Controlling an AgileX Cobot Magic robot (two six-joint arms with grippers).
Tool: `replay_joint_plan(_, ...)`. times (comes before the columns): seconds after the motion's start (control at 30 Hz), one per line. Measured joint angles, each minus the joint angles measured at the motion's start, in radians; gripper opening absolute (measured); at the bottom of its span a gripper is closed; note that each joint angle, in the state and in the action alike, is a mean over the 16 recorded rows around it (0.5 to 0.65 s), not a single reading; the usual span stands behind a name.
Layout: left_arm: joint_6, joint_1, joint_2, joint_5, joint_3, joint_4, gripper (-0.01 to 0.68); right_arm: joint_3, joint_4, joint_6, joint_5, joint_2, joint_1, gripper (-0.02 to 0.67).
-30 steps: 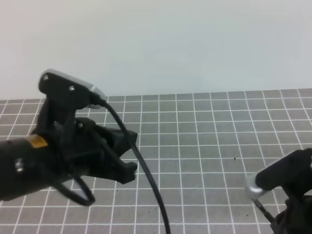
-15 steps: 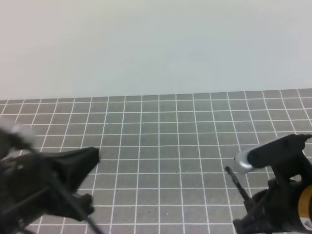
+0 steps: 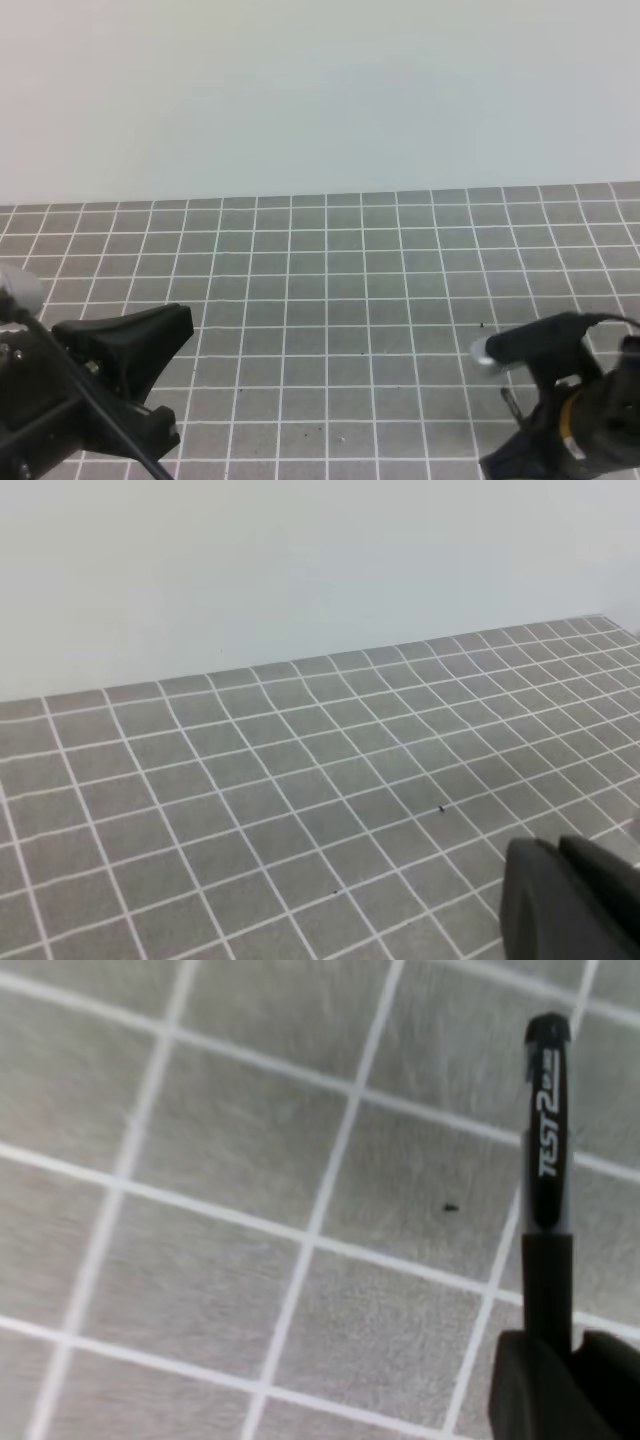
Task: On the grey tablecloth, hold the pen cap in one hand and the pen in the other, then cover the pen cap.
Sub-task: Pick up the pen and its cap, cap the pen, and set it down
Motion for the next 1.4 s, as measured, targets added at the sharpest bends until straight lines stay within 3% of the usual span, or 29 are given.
replay_joint_plan(0.47, -0.001, 0.0, 0.0, 0.033, 0.0, -0.001, -0.001, -0.001, -0.022, 0.005, -0.093, 0.115, -0.004, 0.083)
replay_joint_plan(1.0, 0.0, 0.0, 0.0, 0.046, 0.0, -0.001, -0.001, -0.001, -0.036, 0.006, -0.081, 0.111, -0.004, 0.203)
replay_joint_plan(1.4, 0.011, 0.0, 0.0, 0.069, 0.0, 0.0, -0.001, -0.001, -0.174, 0.006, -0.017, -0.076, -0.004, 0.071)
